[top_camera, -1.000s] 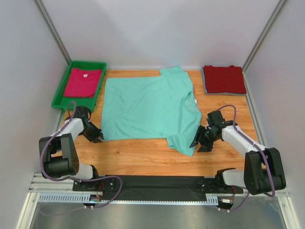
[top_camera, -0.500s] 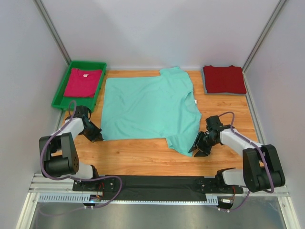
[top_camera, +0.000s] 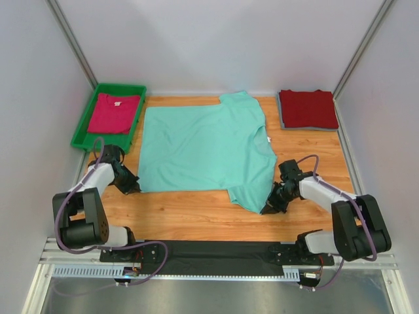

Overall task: Fold and stack the t-shirts
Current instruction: Flatten the tshirt out

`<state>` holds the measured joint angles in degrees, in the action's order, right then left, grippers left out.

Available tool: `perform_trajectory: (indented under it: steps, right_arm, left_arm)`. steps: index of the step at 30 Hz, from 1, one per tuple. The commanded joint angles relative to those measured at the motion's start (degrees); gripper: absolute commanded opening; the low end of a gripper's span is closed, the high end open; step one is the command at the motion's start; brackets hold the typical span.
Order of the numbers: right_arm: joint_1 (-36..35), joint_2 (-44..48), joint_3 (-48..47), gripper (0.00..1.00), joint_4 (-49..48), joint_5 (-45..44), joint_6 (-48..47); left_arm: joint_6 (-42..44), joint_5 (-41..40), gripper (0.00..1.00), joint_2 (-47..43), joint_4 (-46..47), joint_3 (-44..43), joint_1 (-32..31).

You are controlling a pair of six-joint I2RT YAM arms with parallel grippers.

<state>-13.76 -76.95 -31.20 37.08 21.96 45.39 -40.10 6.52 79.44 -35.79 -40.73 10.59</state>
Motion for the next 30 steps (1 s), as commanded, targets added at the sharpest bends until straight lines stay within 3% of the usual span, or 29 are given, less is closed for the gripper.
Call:
perform_trajectory:
  steps: [1,3,7,15,21,26,30]
  right_arm:
    - [-0.30,3.63,-1.49,0.00,6.47,-8.85,-2.22]
    - [-0.22,10.02,-4.81,0.00,13.67,-12.54,-4.42]
    - [-0.04,19.09,-8.00,0.00,18.20,-17.56,-6.27]
    - [2.68,14.90,-14.13,0.00,16.36,-14.92,-9.52]
    - [7.59,8.15,-40.74,0.00,21.09,-14.84,-13.66]
    - [9.63,0.94,-68.30,0.00,27.15,-15.44,-14.62]
    - [9.54,-1.89,-83.62,0.00,33.22,-16.07,-14.62]
  left_arm:
    - [0.90,-0.02,0.00,-3.14,-2.44,-1.37,0.40]
    - [0.64,-0.37,0.00,-5.42,-4.02,-1.54,0.31]
    - [1.68,-0.20,0.00,-9.82,-6.05,-1.72,0.22]
    - [5.20,2.88,0.00,-12.63,-10.96,-7.60,0.31]
    - [4.33,4.72,0.00,-17.91,-12.55,-20.15,-1.53]
    - [3.89,6.65,0.00,-15.73,-11.50,-37.12,-3.64]
    - [4.32,9.47,0.00,-13.26,-10.09,-50.21,-3.91]
